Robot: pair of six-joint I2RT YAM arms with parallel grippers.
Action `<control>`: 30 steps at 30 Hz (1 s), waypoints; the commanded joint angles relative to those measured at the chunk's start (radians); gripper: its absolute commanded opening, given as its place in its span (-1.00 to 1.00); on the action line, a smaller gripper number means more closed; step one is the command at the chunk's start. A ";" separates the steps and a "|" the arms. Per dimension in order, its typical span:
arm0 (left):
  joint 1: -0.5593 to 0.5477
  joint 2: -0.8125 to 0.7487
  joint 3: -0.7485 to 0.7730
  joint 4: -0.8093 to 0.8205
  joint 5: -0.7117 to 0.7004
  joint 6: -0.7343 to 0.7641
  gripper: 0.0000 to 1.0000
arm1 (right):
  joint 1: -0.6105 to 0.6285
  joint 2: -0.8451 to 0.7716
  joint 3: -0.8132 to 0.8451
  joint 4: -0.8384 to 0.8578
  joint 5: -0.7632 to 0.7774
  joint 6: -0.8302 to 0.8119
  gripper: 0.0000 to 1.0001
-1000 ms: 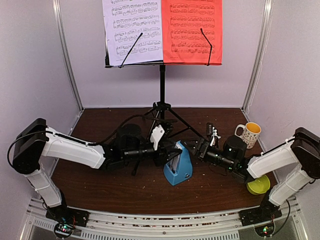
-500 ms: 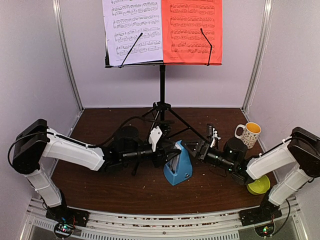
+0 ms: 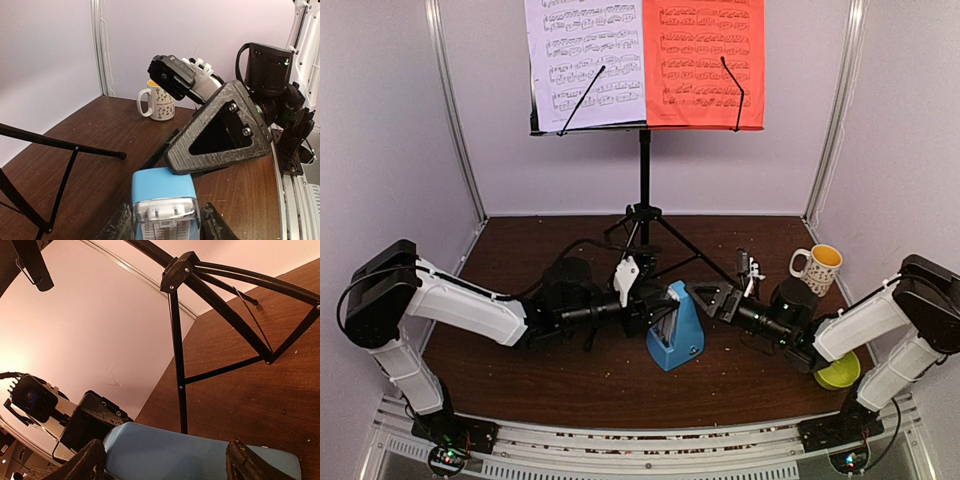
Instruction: Set up the instrument practice props
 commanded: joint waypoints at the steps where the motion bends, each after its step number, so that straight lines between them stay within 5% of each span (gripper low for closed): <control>1: 0.007 0.002 -0.003 0.001 0.032 0.047 -0.78 | -0.025 0.006 -0.041 -0.155 -0.001 -0.041 0.68; 14: 0.007 0.037 0.042 -0.009 0.041 0.047 -0.79 | 0.002 -0.119 0.045 -0.167 -0.027 -0.003 0.83; 30: 0.007 0.023 0.021 0.017 0.039 0.040 -0.80 | 0.015 0.064 0.026 -0.094 0.038 0.053 0.70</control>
